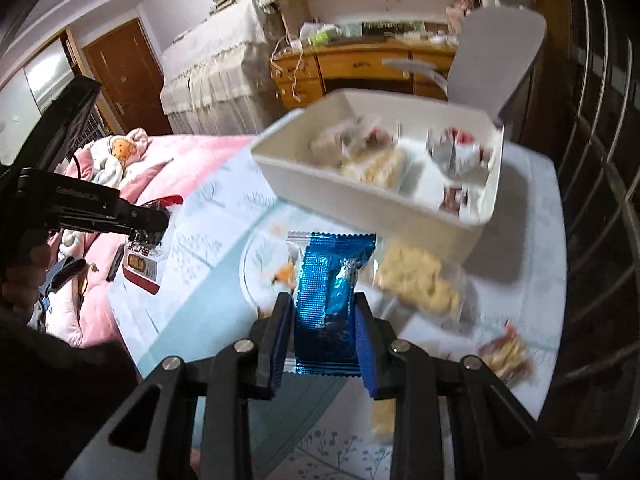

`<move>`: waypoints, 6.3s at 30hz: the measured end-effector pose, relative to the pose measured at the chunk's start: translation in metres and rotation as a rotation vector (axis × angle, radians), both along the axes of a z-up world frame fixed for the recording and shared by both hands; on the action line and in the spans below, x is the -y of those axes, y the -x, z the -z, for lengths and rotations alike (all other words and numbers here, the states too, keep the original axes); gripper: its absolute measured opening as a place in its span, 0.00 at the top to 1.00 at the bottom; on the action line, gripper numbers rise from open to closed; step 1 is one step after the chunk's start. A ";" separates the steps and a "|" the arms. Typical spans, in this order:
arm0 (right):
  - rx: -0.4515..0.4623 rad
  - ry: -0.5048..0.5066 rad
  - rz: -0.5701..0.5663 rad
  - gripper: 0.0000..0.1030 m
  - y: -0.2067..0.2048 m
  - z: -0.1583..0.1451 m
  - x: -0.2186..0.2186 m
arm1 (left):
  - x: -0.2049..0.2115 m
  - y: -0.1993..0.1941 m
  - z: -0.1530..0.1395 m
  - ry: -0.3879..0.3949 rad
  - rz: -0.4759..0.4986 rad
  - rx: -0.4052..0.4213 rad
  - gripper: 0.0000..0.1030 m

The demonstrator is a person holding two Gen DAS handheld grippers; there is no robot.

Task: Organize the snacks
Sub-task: 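Carry both snacks over the tray and open both tools to release them, then move the left tool down to the orange-white biscuit box, then grasp the biscuit box with the left tool while the right tool grasps a puffed snack bag, then drop the biscuit box and puffed snack bag into the tray with both tools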

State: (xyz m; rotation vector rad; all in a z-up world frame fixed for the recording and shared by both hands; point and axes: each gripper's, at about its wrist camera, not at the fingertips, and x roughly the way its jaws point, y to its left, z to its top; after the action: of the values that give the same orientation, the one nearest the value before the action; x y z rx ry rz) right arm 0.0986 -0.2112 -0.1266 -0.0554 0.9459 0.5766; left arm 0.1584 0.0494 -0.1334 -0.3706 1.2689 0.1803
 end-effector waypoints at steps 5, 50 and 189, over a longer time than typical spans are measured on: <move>0.045 -0.009 0.033 0.71 -0.013 -0.023 0.003 | 0.002 -0.025 -0.020 -0.021 0.053 -0.001 0.60; -0.050 0.143 0.550 0.42 -0.119 -0.035 -0.009 | 0.015 -0.211 -0.029 0.152 0.558 0.075 0.29; -0.449 -0.192 1.106 0.19 -0.122 -0.013 0.029 | 0.020 -0.180 0.007 0.307 0.715 0.173 0.30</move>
State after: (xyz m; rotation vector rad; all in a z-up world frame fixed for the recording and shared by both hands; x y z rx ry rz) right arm 0.2206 -0.2401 -0.1138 0.7570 1.1758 -0.3729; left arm 0.3389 0.0291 -0.1409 -0.1684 1.1862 -0.6467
